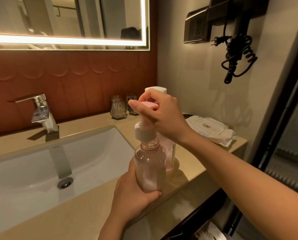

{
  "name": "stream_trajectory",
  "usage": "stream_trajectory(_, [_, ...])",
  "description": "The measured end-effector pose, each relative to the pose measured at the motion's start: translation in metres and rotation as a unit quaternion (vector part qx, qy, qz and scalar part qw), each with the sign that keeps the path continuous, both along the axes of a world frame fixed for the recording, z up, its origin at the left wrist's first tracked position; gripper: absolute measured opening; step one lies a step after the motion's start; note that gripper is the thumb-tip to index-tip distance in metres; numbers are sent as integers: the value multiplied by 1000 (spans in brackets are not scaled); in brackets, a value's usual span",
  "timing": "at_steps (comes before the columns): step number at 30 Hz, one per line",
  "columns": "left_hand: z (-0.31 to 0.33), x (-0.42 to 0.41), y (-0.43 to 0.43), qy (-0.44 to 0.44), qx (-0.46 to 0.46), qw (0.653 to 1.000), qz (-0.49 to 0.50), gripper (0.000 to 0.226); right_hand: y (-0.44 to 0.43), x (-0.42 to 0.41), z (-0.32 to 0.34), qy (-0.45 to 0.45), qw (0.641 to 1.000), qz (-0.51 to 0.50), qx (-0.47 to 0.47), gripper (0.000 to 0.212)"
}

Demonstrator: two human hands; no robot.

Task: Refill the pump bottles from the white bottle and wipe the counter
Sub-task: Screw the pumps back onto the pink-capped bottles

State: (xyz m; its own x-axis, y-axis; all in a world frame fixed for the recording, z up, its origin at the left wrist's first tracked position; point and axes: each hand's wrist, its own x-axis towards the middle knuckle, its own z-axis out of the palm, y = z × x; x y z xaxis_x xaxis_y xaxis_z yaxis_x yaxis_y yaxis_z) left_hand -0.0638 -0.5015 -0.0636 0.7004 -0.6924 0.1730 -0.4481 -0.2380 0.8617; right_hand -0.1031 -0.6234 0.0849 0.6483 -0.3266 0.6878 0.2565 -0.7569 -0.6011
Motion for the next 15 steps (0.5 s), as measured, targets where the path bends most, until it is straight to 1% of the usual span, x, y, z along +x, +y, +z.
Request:
stream_trajectory(7, [-2, 1, 0, -12, 6, 1000, 2, 99, -1, -3, -3, -12, 1000, 27, 10, 17])
stream_trajectory(15, [-6, 3, -2, -27, 13, 1000, 5, 97, -6, -5, 3, 22, 999, 38, -6, 13])
